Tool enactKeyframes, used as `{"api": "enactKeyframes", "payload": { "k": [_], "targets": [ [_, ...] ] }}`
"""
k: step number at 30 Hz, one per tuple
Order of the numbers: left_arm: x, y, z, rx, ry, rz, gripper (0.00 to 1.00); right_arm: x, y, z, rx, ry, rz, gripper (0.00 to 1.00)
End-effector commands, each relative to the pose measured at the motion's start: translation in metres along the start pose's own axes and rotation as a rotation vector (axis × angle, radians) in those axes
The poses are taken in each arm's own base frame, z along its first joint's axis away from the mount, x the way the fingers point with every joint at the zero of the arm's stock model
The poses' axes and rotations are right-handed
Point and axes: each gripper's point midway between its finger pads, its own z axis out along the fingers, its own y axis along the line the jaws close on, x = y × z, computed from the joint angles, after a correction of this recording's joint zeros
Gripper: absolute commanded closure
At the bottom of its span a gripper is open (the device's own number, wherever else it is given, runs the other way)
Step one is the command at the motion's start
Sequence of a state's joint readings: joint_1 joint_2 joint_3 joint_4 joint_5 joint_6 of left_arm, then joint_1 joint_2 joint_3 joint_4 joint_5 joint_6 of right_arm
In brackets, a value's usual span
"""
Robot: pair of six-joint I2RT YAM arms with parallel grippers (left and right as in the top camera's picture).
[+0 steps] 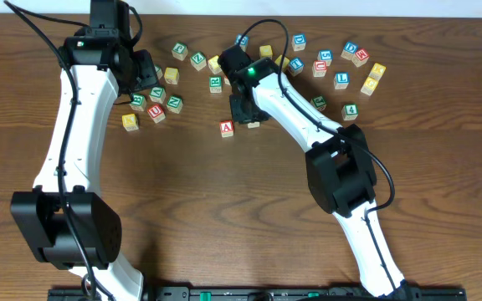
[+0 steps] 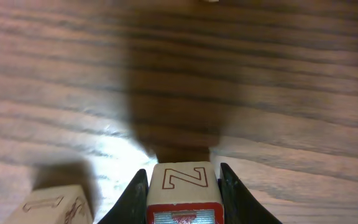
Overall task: Spell out AI2
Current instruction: 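Place the red I block to the right of the A block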
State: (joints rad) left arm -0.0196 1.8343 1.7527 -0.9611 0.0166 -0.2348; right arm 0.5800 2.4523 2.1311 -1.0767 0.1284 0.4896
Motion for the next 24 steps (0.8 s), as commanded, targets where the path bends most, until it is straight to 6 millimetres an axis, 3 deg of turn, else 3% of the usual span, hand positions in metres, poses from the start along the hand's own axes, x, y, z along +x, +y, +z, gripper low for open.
{"api": "enactKeyframes", "payload": {
  "k": [1,9,12,14,17,22,24],
  "targets": [
    [-0.003,0.003,-0.010,-0.004,-0.025,0.007,0.42,-0.006,-0.007,-0.011,0.029,-0.038,0.085,0.90],
    [-0.003,0.004,-0.010,-0.005,-0.022,0.007,0.42,0.008,-0.001,-0.001,-0.009,0.015,0.092,0.89],
    [-0.003,0.004,-0.010,-0.005,-0.022,0.007,0.42,0.008,-0.002,0.000,-0.011,0.018,0.096,0.81],
    [-0.003,0.004,-0.010,-0.005,-0.023,0.007,0.42,0.007,-0.002,0.000,-0.011,0.017,0.092,0.68],
    [-0.003,0.003,-0.010,-0.005,-0.022,0.007,0.42,0.004,-0.002,-0.001,-0.016,0.007,0.075,0.66],
    [-0.003,0.004,-0.010,-0.005,-0.023,0.007,0.42,-0.007,-0.003,-0.013,-0.032,-0.017,0.049,0.63],
    [-0.003,0.004,-0.010,-0.005,-0.023,0.007,0.42,-0.014,-0.003,-0.027,-0.043,-0.041,0.034,0.60]
  ]
}}
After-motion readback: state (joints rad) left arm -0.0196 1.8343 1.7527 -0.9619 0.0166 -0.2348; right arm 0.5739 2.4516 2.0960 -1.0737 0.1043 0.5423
